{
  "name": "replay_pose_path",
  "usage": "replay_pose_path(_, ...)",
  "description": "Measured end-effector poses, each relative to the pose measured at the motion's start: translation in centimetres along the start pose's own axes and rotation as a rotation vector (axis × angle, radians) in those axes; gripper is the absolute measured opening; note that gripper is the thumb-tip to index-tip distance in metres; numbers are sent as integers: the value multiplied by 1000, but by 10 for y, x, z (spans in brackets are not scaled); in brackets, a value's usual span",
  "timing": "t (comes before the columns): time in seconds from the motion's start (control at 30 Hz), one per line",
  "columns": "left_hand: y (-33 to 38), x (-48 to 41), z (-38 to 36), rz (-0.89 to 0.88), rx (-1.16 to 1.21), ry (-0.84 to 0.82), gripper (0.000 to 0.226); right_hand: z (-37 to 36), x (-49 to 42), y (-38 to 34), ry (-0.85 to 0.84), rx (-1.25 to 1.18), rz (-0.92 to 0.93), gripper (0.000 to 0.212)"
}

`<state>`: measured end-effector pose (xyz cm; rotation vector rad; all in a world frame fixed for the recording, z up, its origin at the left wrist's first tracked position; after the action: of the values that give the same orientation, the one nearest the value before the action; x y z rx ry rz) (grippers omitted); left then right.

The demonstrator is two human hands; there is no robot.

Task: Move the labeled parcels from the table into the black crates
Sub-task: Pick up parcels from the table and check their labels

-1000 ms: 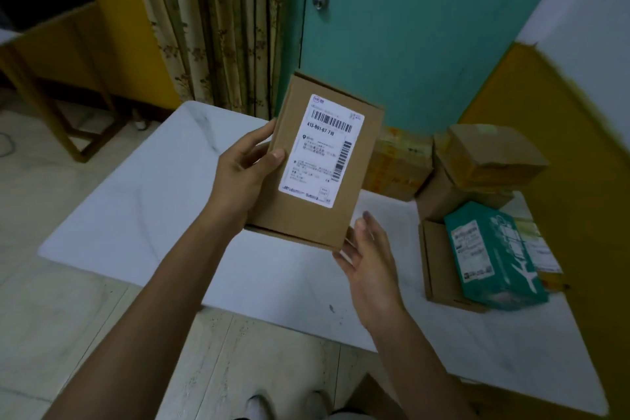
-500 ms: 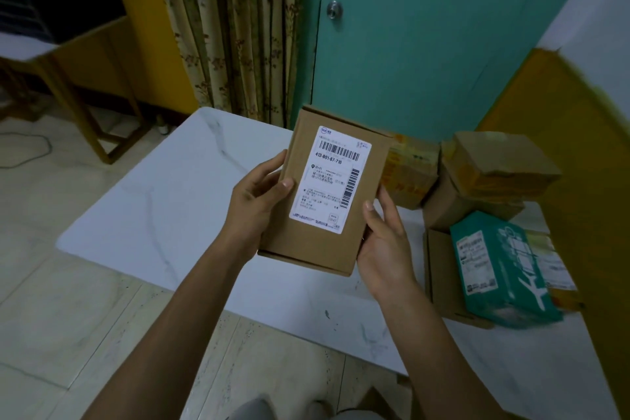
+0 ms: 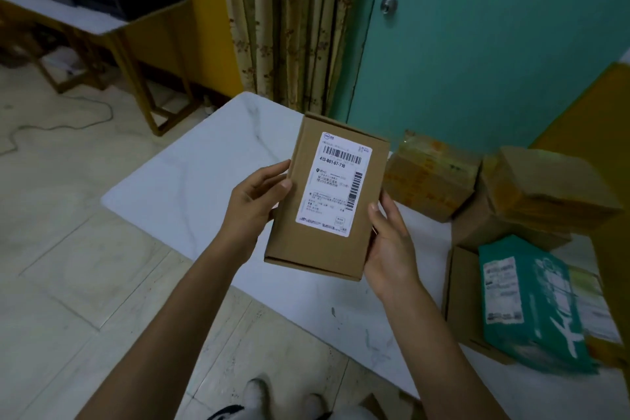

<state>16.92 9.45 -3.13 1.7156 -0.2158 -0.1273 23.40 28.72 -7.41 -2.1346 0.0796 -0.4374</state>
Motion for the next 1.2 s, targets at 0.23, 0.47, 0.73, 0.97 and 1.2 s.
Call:
replay_pose_path(0.23,-17,27,110,18,8,239,23,-80,-20,51,-134,120,-105,39)
replay_pose_path(0.47,-12,42,259,-11,-79,355,31,-219,-48,129,-271,194,-121,39)
replay_pose_path(0.73,24,59,490,-26,-48,558,36,-420,-58,251,-403,345,-172,40)
replay_pose_path(0.97,48,56,635,-55,-1,748,26,-557,-77,333,-564,510,-193,30)
replay_pose_path(1.2,64,-9,756,-47,-41,793,24,-674,-155,397,-569,422,-203,31)
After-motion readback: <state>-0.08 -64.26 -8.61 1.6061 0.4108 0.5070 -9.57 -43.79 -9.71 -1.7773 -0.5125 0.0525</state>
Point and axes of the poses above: each hand's wrist, its own x-axis away from the middle knuckle, its own z-axis out of the back of the hand, y = z × x, the point moved 9 cm from there along -x, towards the middle knuckle, and after that the axes turned 3 degrees about -y, right-handed, at the moved point
